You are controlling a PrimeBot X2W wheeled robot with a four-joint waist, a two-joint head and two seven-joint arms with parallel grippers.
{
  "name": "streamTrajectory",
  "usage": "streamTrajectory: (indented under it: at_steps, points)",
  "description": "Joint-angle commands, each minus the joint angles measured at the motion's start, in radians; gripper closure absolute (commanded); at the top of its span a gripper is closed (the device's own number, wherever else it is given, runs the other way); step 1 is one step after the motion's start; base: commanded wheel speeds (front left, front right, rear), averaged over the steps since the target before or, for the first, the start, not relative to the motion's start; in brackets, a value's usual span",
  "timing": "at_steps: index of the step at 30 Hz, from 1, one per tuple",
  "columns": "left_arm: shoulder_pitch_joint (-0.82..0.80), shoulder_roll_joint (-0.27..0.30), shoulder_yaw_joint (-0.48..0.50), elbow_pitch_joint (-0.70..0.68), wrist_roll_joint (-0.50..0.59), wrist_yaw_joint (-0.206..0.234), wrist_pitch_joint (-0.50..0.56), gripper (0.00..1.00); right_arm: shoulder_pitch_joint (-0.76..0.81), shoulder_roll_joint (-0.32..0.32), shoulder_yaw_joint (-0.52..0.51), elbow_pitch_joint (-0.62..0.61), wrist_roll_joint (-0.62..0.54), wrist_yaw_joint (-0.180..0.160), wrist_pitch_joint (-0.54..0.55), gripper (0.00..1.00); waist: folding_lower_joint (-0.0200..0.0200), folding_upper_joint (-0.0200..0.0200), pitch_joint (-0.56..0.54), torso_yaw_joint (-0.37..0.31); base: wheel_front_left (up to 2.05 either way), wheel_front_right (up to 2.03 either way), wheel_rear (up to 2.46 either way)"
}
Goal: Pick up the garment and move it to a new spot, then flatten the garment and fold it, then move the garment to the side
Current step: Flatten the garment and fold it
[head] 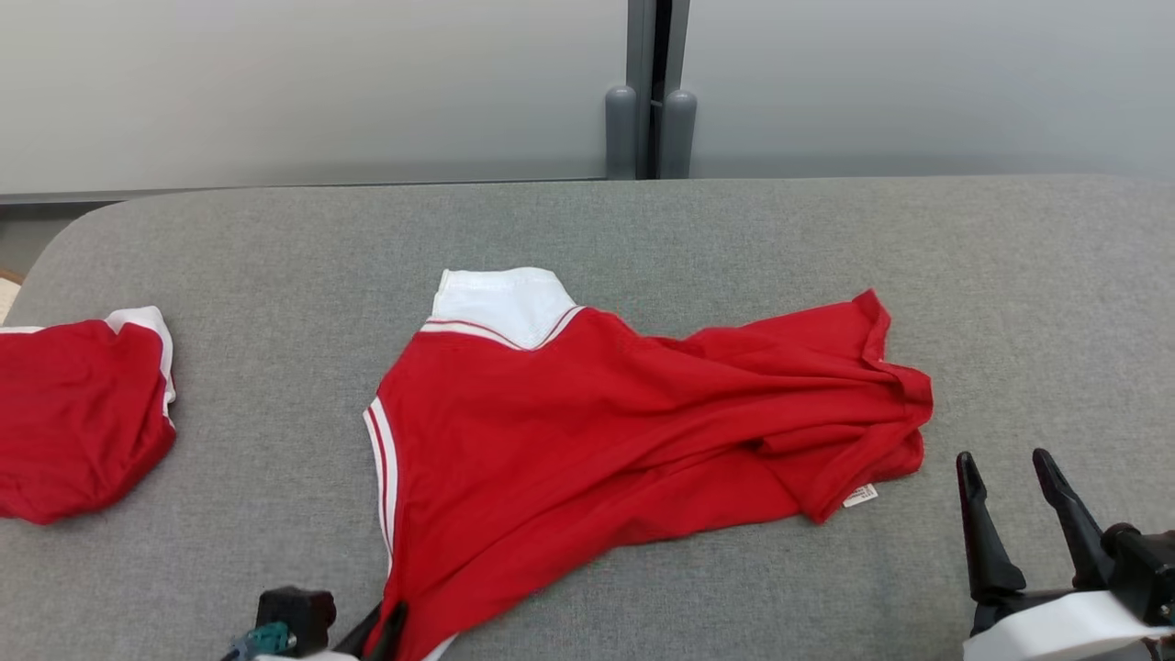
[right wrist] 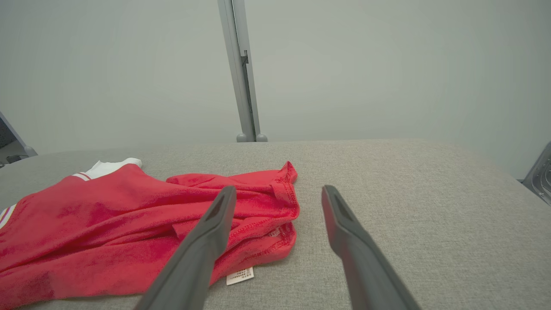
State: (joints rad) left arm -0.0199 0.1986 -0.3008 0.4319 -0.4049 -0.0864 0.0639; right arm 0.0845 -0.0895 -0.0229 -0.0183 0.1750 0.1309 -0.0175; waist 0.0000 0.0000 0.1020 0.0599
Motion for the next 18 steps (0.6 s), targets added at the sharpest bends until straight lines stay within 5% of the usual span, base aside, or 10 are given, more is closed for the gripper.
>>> streamTrajectory:
  at_steps: [1,11,12,18]
  points:
    - [0.051,0.010,-0.004,0.015,-0.007,0.009,0.030,1.00,0.013,-0.002,-0.003,-0.005,0.001,0.000,0.003,0.00,0.0000,0.0000,-0.011,-0.002,0.00,0.00,0.00]
    - [0.211,0.022,-0.013,-0.153,-0.052,0.044,0.122,1.00,0.064,0.014,-0.017,-0.035,0.007,0.000,0.015,0.00,0.0000,0.0000,-0.031,-0.017,0.00,0.00,0.00]
    - [0.209,0.021,-0.006,-0.171,-0.045,0.055,0.103,0.06,0.064,0.014,-0.019,-0.038,0.006,0.000,0.016,0.00,0.0000,0.0000,-0.029,-0.016,0.00,0.00,0.00]
    - [0.159,0.005,0.038,-0.269,-0.018,0.104,-0.026,0.00,0.040,0.008,-0.021,-0.053,-0.005,0.000,0.023,0.00,0.0000,0.0000,-0.018,-0.009,0.00,0.00,0.00]
